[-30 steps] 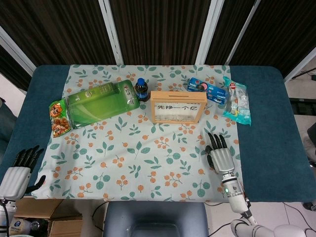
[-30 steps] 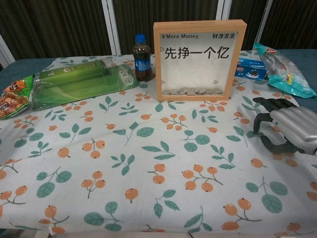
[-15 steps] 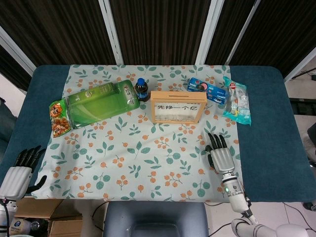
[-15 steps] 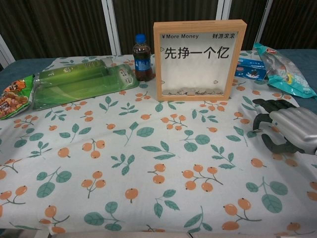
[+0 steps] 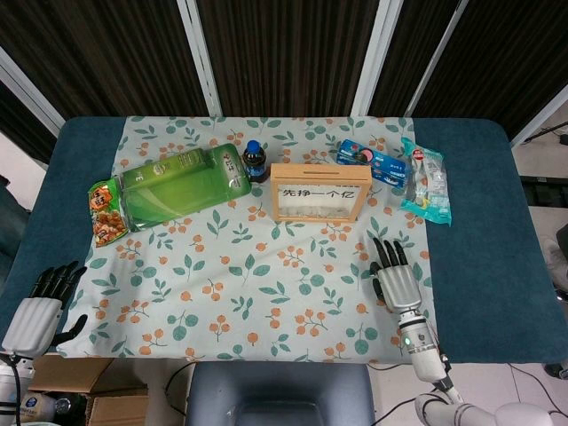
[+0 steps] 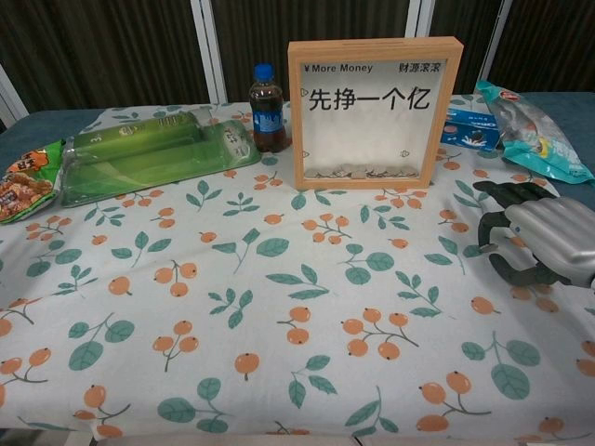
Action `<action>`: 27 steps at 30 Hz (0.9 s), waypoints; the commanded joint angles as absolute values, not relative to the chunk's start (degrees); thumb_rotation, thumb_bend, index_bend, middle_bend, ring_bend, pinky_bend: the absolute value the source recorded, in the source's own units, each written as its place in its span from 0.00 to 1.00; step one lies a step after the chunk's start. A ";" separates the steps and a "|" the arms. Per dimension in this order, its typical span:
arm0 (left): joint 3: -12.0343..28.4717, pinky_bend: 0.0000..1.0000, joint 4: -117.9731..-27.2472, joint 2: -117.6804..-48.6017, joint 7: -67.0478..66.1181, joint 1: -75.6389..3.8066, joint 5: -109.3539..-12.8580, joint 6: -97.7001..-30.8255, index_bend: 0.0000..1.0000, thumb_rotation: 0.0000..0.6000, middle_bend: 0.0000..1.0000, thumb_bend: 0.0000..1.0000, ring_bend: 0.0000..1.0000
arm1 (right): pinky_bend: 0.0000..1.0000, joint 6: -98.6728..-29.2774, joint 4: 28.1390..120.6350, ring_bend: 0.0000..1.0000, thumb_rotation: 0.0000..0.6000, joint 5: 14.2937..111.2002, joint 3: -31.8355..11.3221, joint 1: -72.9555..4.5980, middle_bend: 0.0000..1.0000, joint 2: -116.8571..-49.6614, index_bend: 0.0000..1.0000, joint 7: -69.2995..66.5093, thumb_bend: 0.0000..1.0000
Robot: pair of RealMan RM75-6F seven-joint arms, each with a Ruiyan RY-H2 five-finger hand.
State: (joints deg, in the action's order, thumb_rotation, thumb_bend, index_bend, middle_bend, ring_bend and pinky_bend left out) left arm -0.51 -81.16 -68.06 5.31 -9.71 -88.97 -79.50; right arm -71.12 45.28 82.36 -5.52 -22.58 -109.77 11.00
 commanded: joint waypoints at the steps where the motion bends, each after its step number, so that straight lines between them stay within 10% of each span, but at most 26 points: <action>1: -0.41 0.00 -81.14 -68.08 5.37 -9.87 -88.98 -79.40 0.00 1.00 0.00 0.35 0.00 | 0.00 -71.35 45.03 0.00 1.00 82.38 -5.63 -22.56 0.13 -109.88 0.64 10.97 0.37; 27: -0.85 0.00 -81.63 -67.76 6.14 -9.52 -89.30 -80.10 0.00 1.00 0.00 0.35 0.00 | 0.00 -74.68 41.09 0.00 1.00 84.94 -5.07 -22.87 0.14 -111.71 0.66 7.53 0.41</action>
State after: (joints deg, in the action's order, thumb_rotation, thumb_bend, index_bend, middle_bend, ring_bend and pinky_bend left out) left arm -0.84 -81.63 -67.75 6.14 -9.52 -89.30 -80.10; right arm -74.68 41.09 84.93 -5.08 -22.86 -111.71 7.54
